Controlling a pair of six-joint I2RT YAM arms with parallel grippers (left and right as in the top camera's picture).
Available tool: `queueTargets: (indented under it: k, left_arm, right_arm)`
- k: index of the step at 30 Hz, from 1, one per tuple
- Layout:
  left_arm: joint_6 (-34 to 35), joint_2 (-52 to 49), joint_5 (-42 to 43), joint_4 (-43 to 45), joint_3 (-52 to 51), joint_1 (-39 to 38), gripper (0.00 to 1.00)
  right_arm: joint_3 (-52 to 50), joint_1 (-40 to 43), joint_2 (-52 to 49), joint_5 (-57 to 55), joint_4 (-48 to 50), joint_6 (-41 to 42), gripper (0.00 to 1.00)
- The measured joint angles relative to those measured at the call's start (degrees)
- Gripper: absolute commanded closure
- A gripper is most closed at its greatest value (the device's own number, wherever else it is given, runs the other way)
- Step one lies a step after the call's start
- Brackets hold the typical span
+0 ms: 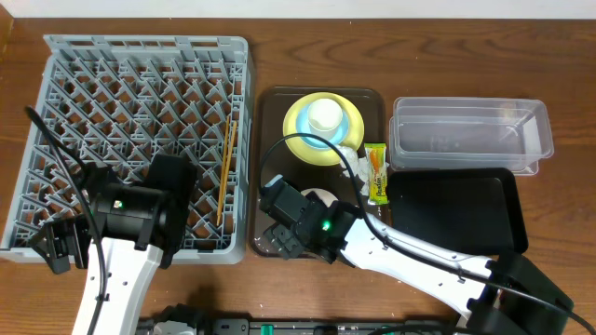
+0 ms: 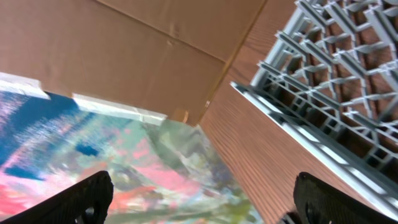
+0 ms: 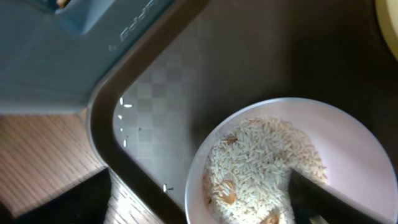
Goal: Sort waste into correct bins and load items into the dishwasher
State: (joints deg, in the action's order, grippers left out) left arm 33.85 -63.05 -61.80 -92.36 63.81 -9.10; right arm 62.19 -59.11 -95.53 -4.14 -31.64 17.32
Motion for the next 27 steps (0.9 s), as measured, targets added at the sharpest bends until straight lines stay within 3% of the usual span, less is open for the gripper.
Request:
queueTargets:
  k: [1, 4, 13, 17, 27]
  left_arm:
    - [0.3, 0.0, 0.9, 0.0, 0.0, 0.0, 0.07]
    - [0.9, 0.0, 5.4, 0.0, 0.0, 0.0, 0.07]
    - [1.1, 0.0, 19.0, 0.0, 0.0, 0.0, 0.07]
    - [1.1, 0.0, 21.4, 0.0, 0.0, 0.0, 0.07]
    - [1.1, 0.0, 22.9, 0.0, 0.0, 0.0, 0.07]
  right_arm:
    - [0.0, 0.0, 0.0, -0.2, 0.0, -0.1, 0.57]
    - [0.0, 0.0, 0.0, 0.5, -0.2, 0.1, 0.51]
    - [0.0, 0.0, -2.9, 3.1, -2.0, 0.0, 0.51]
    - [0.0, 0.0, -3.1, 3.3, -2.1, 0.2, 0.72]
    - [0.0, 0.0, -3.1, 3.5, -5.0, 0.0, 0.73]
